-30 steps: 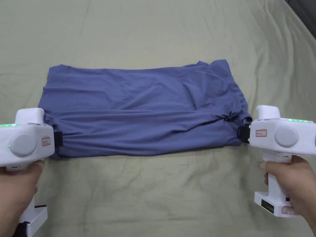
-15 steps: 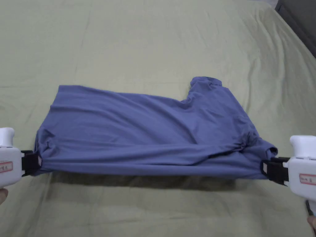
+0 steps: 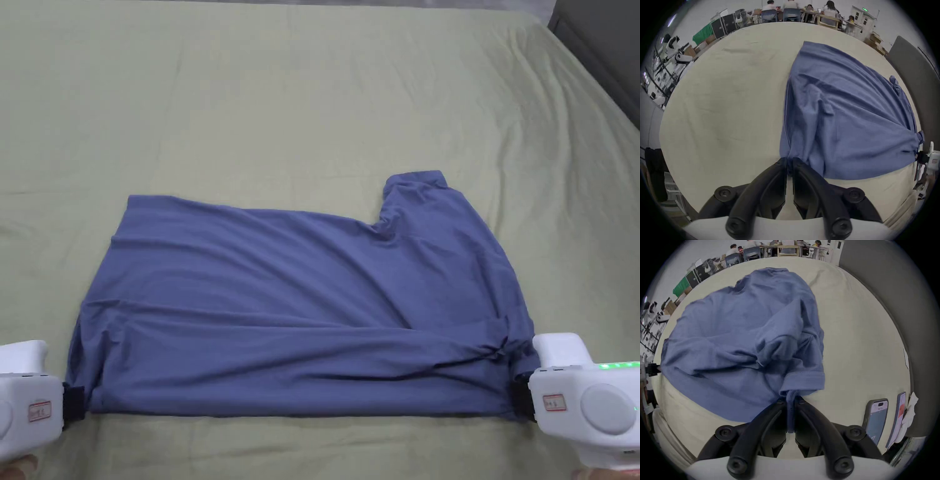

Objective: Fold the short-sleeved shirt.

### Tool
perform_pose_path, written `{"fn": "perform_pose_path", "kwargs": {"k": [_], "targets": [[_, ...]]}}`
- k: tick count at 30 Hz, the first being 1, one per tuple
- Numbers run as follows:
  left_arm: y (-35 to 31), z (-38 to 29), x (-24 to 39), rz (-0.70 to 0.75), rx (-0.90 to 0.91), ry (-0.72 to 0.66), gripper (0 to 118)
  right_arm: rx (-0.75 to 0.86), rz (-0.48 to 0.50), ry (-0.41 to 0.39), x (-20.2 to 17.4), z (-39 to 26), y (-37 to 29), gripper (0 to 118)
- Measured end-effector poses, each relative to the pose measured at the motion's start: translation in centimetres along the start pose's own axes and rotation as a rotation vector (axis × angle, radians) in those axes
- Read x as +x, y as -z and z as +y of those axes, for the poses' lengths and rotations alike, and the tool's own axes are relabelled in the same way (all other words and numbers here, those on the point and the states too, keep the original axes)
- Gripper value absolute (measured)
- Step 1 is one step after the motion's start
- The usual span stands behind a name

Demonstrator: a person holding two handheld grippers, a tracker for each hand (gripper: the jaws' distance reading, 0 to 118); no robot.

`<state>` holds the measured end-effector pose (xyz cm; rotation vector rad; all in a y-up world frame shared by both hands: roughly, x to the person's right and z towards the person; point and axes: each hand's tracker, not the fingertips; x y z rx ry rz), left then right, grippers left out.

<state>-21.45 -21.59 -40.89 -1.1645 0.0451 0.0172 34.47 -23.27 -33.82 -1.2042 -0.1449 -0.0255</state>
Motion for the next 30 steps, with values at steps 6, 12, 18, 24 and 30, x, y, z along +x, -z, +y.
{"fn": "perform_pose_path", "kwargs": {"k": [6, 12, 18, 24, 30], "targets": [[-4.7, 0.7, 0.3, -0.072, 0.131, -0.077, 7, 0.189, -0.071, 0.075, 1.9, 0.9, -5.9, 118], [-11.2, 2.6, 3.9, -0.190, 0.373, -0.055, 118, 0.531, 0.016, 0.176, 0.8, 2.8, -14.4, 118], [-6.7, 2.8, 7.2, -0.162, 0.143, 0.060, 9, 0.394, 0.039, 0.042, -4.7, 3.8, -10.3, 2], [-1.7, 9.1, 5.7, -0.190, 0.208, 0.017, 0, 0.352, 0.123, -0.014, -7.4, 4.4, -7.6, 2], [6.5, 21.3, 5.4, -0.061, 0.268, 0.036, 118, 0.344, 0.148, -0.025, -7.1, 5.0, -7.9, 2]]}}
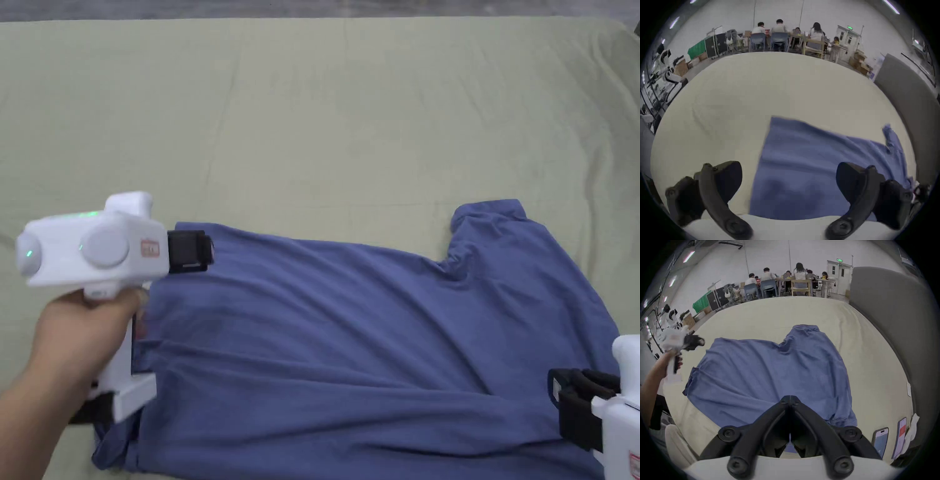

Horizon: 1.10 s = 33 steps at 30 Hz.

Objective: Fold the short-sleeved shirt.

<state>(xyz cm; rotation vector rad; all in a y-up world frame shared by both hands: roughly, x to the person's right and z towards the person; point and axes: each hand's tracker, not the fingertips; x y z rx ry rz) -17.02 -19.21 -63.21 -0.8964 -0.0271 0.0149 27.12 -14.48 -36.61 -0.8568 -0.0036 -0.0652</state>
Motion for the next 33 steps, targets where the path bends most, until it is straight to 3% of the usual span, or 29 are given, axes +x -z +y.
{"fn": "perform_pose_path", "kwargs": {"k": [2, 5, 8, 10, 11, 13, 15, 17, 18, 19, 20, 21, 22, 23, 27, 29, 30, 31, 32, 33], "targets": [[3.1, 2.9, -0.7, 0.035, -0.147, 0.021, 118, -0.008, 0.001, 0.009, 0.4, -0.1, 0.2, 2], [6.0, 2.8, 0.8, 0.043, -0.124, 0.020, 103, -0.025, 0.001, 0.021, 1.2, -0.5, 0.5, 2], [9.4, 2.1, 1.3, 0.082, -0.157, 0.058, 103, -0.055, -0.031, -0.010, 1.7, -0.4, 1.2, 2], [8.3, 2.4, 1.3, 0.085, -0.120, 0.038, 101, -0.069, -0.032, -0.016, 2.5, 0.3, 1.9, 2], [7.6, 2.4, 1.5, 0.081, -0.121, 0.043, 74, -0.079, -0.023, -0.021, 3.0, 0.8, 2.3, 2], [5.7, 2.3, 2.6, 0.176, -0.093, 0.127, 0, -0.096, -0.083, -0.043, 3.8, 2.6, 3.5, 2], [5.3, 3.2, 1.0, -0.050, -0.124, 0.080, 0, -0.110, -0.148, -0.125, 4.7, 4.7, 5.4, 2], [3.9, 3.7, 1.1, -0.020, -0.103, 0.067, 0, -0.101, -0.180, -0.167, 5.7, 7.3, 7.8, 2], [3.7, 3.5, 1.1, -0.009, -0.078, 0.077, 0, -0.106, -0.150, -0.147, 6.6, 8.9, 9.3, 5], [3.1, 3.8, 0.9, -0.028, -0.058, 0.077, 0, -0.132, -0.098, -0.131, 7.6, 10.6, 11.1, 37], [2.7, 4.1, 0.7, -0.048, -0.054, 0.076, 0, -0.168, -0.079, -0.122, 8.5, 11.8, 12.9, 111], [2.3, 4.4, 0.6, -0.059, -0.053, 0.077, 0, -0.203, -0.066, -0.102, 9.2, 13.2, 14.9, 117], [1.1, 3.8, 1.5, -0.049, -0.034, 0.087, 0, -0.256, -0.085, -0.094, 9.9, 14.4, 17.2, 111], [0.8, 3.8, 1.5, -0.052, -0.032, 0.087, 0, -0.161, -0.102, -0.094, 10.4, 14.4, 18.3, 111], [0.5, 4.0, 1.4, -0.043, -0.027, 0.125, 0, -0.324, -0.148, 0.025, 12.8, 13.2, 24.4, 116], [0.5, 3.9, 1.2, -0.040, -0.030, 0.132, 0, -0.380, -0.161, 0.086, 12.4, 15.9, 24.0, 110], [0.6, 3.7, 1.2, -0.039, -0.032, 0.132, 0, -0.390, -0.116, 0.077, 12.3, 15.6, 24.0, 94], [0.7, 3.6, 1.0, -0.039, -0.036, 0.132, 0, -0.382, -0.128, 0.036, 11.8, 15.5, 23.7, 68], [0.7, 3.5, 0.8, -0.037, -0.038, 0.131, 0, -0.342, -0.173, -0.005, 11.5, 15.5, 23.0, 51], [0.6, 3.4, 0.6, -0.034, -0.040, 0.126, 0, -0.319, -0.173, -0.048, 11.2, 15.7, 22.2, 16]]}}
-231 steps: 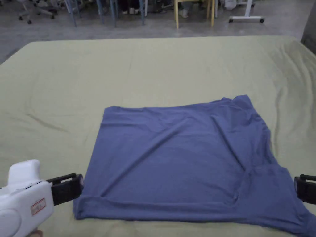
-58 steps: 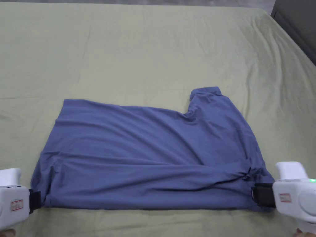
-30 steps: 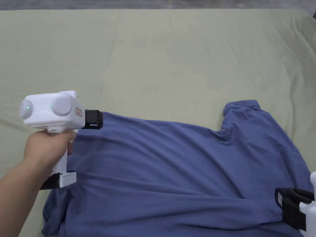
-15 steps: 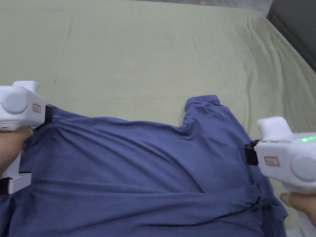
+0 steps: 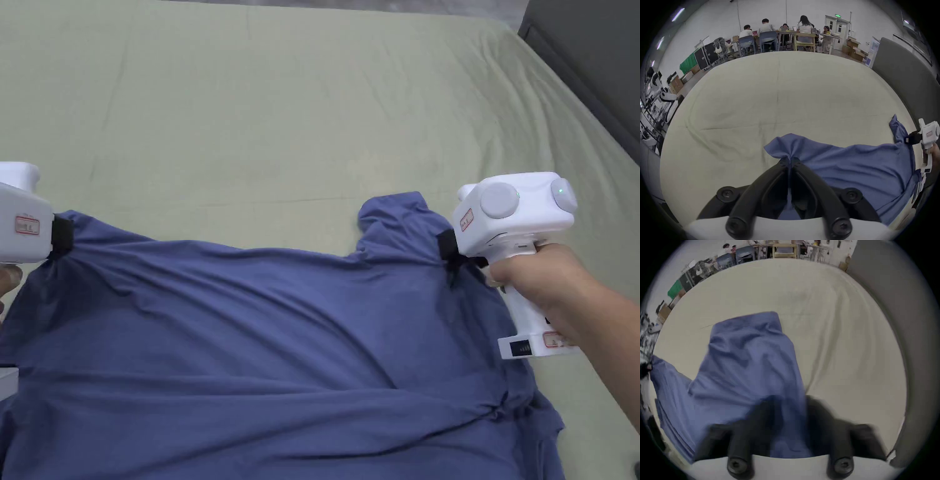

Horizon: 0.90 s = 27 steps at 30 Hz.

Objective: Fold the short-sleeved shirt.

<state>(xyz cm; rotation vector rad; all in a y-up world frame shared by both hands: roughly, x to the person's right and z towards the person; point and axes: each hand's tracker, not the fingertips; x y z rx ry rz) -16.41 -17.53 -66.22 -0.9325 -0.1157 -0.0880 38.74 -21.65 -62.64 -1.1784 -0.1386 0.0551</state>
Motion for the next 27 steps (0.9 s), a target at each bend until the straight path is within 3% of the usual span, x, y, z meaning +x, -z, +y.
{"fn": "perform_pose_path", "kwargs": {"k": [1, 3, 8, 12, 18, 23, 27], "targets": [[-0.2, -0.1, -0.1, -0.001, 0.003, -0.006, 0, 0.021, 0.003, -0.038, 0.1, -0.4, -0.7, 2], [-0.8, -0.3, -0.5, -0.004, 0.016, -0.014, 0, 0.089, 0.066, -0.038, -0.4, -1.4, -4.3, 2], [-4.4, -1.5, -1.5, -0.052, 0.031, -0.009, 0, 0.132, 0.129, -0.143, 1.0, -4.2, -11.1, 2], [-8.9, -4.0, -2.5, -0.074, 0.062, 0.019, 0, 0.177, 0.085, -0.202, 0.9, -9.2, -16.5, 2], [-13.7, -10.4, -4.3, -0.111, 0.032, 0.015, 0, 0.130, 0.128, -0.124, 0.9, -17.7, -19.6, 2], [-13.4, -15.4, -2.6, -0.077, -0.075, 0.065, 0, 0.042, 0.133, -0.124, 0.2, -21.2, -16.5, 2], [-11.9, -17.8, -1.7, -0.070, -0.125, 0.058, 0, -0.031, 0.117, -0.069, 0.2, -22.7, -14.0, 2]]}}
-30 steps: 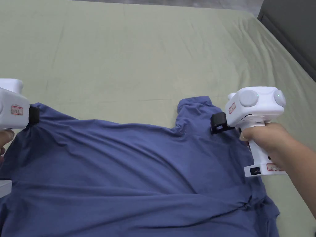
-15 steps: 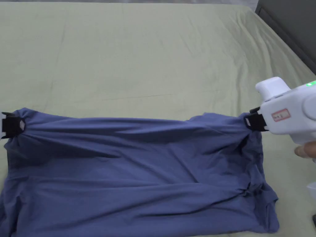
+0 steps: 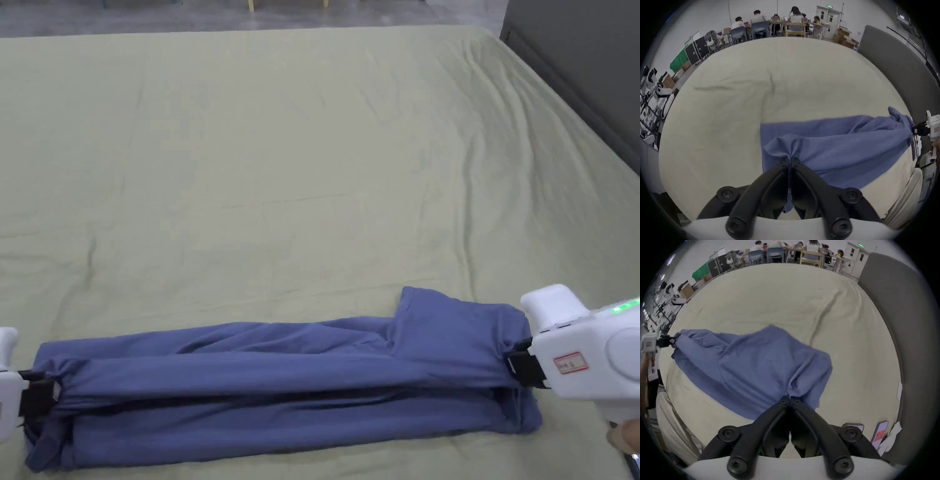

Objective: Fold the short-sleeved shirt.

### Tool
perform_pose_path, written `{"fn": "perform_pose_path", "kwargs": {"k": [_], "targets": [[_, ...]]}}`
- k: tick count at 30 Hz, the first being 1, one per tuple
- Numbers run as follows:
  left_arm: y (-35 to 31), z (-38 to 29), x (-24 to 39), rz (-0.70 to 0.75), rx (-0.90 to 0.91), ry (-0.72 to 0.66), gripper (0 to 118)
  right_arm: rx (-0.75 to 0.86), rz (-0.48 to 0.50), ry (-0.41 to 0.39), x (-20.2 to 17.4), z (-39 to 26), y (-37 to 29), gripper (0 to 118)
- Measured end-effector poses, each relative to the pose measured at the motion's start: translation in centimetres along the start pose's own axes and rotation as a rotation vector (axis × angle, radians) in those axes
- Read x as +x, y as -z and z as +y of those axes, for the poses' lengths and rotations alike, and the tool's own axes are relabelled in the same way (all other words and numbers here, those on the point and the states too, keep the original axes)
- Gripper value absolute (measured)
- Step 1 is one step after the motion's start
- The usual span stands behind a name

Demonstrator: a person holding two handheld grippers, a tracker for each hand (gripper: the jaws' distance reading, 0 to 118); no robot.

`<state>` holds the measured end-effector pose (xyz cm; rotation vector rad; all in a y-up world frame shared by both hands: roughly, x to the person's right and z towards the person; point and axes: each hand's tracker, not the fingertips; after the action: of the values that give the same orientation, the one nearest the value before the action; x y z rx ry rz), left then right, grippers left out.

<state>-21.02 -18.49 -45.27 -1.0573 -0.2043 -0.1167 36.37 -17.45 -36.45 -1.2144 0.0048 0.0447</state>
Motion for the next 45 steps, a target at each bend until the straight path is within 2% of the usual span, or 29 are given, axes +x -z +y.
{"fn": "perform_pose_path", "kwargs": {"k": [7, 11, 13, 14, 15, 16, 17, 18, 19, 20, 24, 27, 28, 29, 30, 31, 32, 33, 34, 36, 37, 38, 39, 40, 41, 42, 43, 44, 45], "targets": [[2.3, -1.9, -1.7, -0.007, -0.053, -0.074, 0, -0.078, 0.024, 0.093, 0.7, -2.6, 3.4, 2], [3.1, -1.5, -1.0, 0.018, -0.061, -0.062, 0, -0.070, 0.001, 0.094, 0.3, -2.4, 4.9, 3], [2.9, -1.2, -0.6, 0.036, -0.067, -0.054, 0, -0.077, -0.009, 0.074, 0.1, -2.0, 4.8, 12], [2.6, -0.9, -0.6, 0.042, -0.072, -0.053, 5, -0.087, -0.019, 0.063, -0.1, -1.7, 4.5, 23], [1.5, -0.6, -0.5, 0.043, -0.068, -0.058, 23, -0.081, -0.072, 0.045, -0.4, -1.6, 3.7, 43], [-0.6, -0.3, -0.3, 0.037, 0.005, -0.086, 73, -0.072, -0.086, 0.030, -1.1, -1.5, 2.3, 84], [-2.3, -0.1, -0.1, 0.053, 0.070, -0.101, 118, -0.039, -0.113, -0.002, -1.6, -1.6, 0.9, 118], [-4.1, 0.0, 0.0, 0.064, 0.124, -0.120, 118, 0.003, -0.127, 0.015, -1.9, -1.6, -0.7, 118], [-6.5, -0.3, 0.4, 0.073, 0.290, -0.154, 118, 0.070, -0.140, 0.072, -2.3, -1.7, -2.5, 117], [-7.7, -0.3, 0.9, 0.078, 0.298, -0.159, 118, 0.187, -0.129, 0.122, -3.2, -2.0, -5.0, 118], [-9.3, -2.6, 2.5, 0.069, 0.305, -0.172, 118, 0.325, -0.033, 0.287, -5.1, -2.9, -8.5, 118], [-8.5, -4.3, 4.6, 0.118, 0.174, -0.145, 118, 0.318, -0.038, 0.256, -7.9, -4.2, -8.3, 113], [-8.0, -5.4, 5.2, 0.119, 0.135, -0.143, 118, 0.333, -0.022, 0.207, -9.7, -4.5, -8.1, 100], [-7.6, -6.2, 5.6, 0.096, 0.110, -0.155, 116, 0.342, -0.006, 0.164, -10.8, -4.9, -7.8, 44], [-7.7, -7.0, 5.7, 0.033, 0.124, -0.202, 99, 0.314, 0.033, 0.144, -11.7, -5.2, -7.2, 3], [-7.6, -7.7, 5.6, -0.006, 0.127, -0.239, 52, 0.300, 0.077, 0.157, -12.2, -5.6, -7.1, 3], [-7.3, -8.2, 5.5, -0.023, 0.114, -0.268, 0, 0.276, 0.127, 0.127, -13.1, -5.3, -7.2, 3], [-7.4, -8.5, 5.0, -0.009, 0.114, -0.291, 0, 0.257, 0.150, 0.110, -13.8, -5.2, -7.2, 3], [-6.3, -8.1, 2.6, -0.106, 0.097, -0.306, 0, 0.261, 0.125, 0.098, -14.5, -5.1, -7.3, 3], [-6.1, -7.6, -0.1, -0.149, 0.110, -0.360, 0, 0.265, 0.117, 0.060, -15.1, -5.2, -6.6, 3], [-6.0, -7.1, -0.8, -0.130, 0.133, -0.353, 0, 0.265, 0.123, 0.057, -15.2, -5.0, -6.7, 3], [-5.9, -6.6, -0.9, -0.182, 0.155, -0.357, 0, 0.268, 0.142, 0.062, -15.1, -4.8, -6.8, 3], [-5.2, -6.0, -2.6, -0.296, 0.190, -0.377, 25, 0.274, 0.186, 0.080, -15.1, -4.6, -6.9, 3], [-4.2, -5.5, -4.4, -0.396, 0.211, -0.406, 85, 0.272, 0.220, 0.089, -15.3, -4.8, -6.7, 3], [-3.7, -5.0, -4.6, -0.445, 0.221, -0.420, 118, 0.266, 0.255, 0.081, -15.3, -4.7, -6.7, 3], [-3.0, -5.1, -6.1, -0.449, 0.201, -0.409, 118, 0.264, 0.303, 0.064, -15.4, -4.6, -6.6, 3], [-1.5, -5.4, -7.0, -0.462, 0.246, -0.473, 118, 0.257, 0.321, 0.068, -15.7, -4.6, -6.6, 3], [-0.4, -5.3, -7.7, -0.409, 0.214, -0.506, 118, 0.256, 0.305, 0.076, -16.1, -4.5, -6.7, 3], [1.1, -4.0, -9.1, -0.286, 0.130, -0.498, 118, 0.254, 0.293, 0.070, -16.6, -4.4, -6.7, 3]]}}
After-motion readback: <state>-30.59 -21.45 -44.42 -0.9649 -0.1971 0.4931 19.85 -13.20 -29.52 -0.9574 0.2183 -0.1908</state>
